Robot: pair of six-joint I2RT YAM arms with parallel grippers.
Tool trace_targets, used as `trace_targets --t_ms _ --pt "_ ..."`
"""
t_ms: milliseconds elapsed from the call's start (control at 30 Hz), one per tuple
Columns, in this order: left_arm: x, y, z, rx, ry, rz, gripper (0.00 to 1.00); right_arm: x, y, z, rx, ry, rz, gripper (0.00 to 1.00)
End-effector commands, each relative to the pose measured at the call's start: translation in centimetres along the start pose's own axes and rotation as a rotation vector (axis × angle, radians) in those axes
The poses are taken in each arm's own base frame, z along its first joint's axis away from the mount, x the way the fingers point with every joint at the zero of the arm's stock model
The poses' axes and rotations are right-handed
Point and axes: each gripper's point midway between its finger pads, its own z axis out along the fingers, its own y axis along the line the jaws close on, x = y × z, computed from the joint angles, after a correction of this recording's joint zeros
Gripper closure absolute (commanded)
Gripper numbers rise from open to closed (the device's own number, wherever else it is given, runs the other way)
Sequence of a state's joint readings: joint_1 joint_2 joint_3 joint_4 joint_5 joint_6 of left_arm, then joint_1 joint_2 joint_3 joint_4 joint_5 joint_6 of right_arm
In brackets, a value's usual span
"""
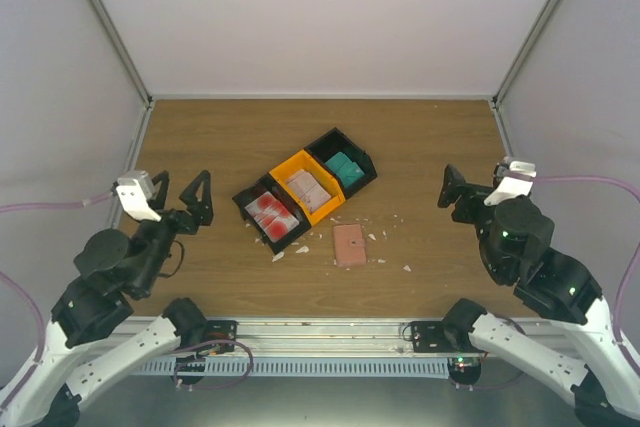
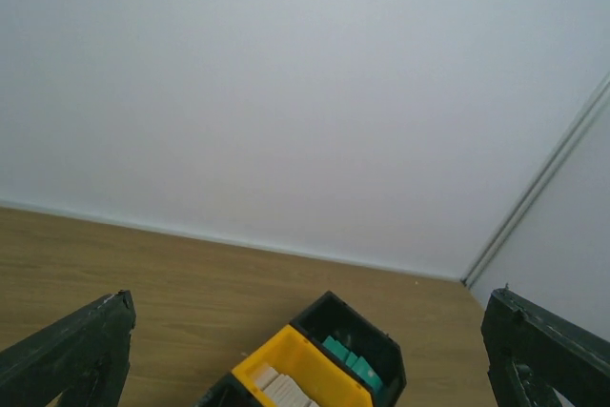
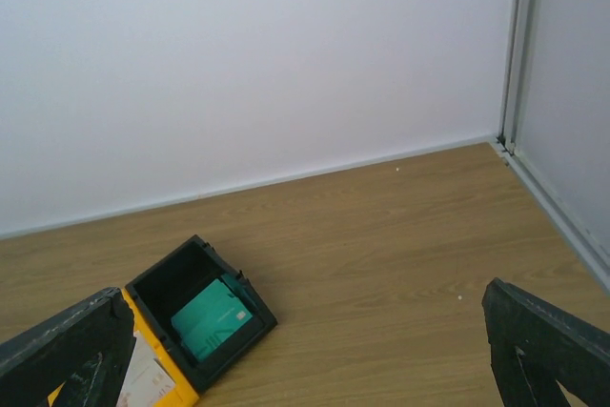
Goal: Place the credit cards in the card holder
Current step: Reset both arms
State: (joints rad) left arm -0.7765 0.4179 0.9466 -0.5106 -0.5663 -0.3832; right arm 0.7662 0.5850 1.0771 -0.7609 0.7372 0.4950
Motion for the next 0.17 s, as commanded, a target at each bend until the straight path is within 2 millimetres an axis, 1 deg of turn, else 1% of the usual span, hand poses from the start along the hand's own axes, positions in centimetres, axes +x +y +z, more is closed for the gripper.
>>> trace_targets --t_ms 0,133 --pt "-1.39 1.4 -0.91 -0.06 -0.044 0.005 0.01 -0.52 -1.08 -0.43 0.041 -0.02 0.044 0.01" --pt "-1.01 1.55 -0.7 -0.077 -0.026 0.007 0.01 -0.17 -0.84 -0.01 0.045 -0.013 0.034 0.0"
